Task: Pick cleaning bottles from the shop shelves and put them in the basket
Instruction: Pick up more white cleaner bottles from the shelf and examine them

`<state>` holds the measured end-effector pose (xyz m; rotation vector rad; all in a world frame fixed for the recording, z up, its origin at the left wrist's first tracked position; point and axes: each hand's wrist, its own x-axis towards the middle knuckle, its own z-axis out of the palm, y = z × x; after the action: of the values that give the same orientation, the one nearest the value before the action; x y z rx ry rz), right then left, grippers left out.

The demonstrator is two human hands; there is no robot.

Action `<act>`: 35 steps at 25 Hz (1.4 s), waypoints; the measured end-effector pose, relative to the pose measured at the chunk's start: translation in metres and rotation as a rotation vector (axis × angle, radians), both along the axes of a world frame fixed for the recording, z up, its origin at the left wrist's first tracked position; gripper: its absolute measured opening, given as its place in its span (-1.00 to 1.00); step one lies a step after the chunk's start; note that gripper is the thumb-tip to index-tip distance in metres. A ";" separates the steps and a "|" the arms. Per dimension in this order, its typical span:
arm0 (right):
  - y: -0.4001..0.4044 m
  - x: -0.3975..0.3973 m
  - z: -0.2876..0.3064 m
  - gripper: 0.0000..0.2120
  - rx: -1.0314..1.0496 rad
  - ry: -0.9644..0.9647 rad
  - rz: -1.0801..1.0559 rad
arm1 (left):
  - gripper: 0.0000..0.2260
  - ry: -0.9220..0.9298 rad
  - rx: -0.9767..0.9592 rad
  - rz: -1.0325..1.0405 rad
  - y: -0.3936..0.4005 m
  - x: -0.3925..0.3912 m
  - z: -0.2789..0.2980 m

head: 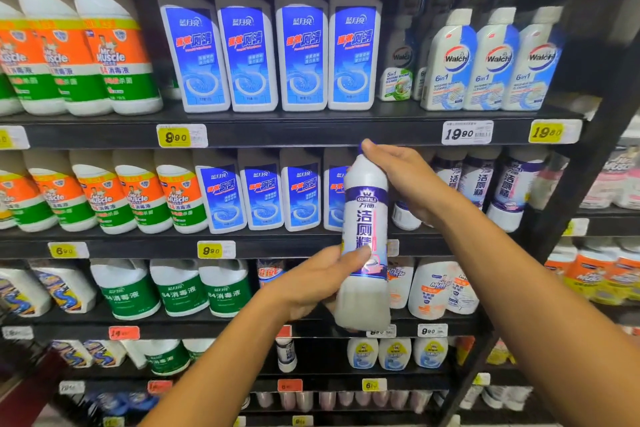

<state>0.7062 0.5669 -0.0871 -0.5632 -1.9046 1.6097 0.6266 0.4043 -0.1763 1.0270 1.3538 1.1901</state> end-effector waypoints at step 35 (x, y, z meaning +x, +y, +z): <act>0.047 0.057 -0.027 -0.88 -0.358 0.332 0.157 | -0.46 0.097 0.045 0.212 0.060 0.088 -0.016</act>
<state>0.7629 0.6137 -0.1138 -0.2655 -1.4573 2.0233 0.7144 0.4645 -0.1918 1.0025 1.5484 1.3463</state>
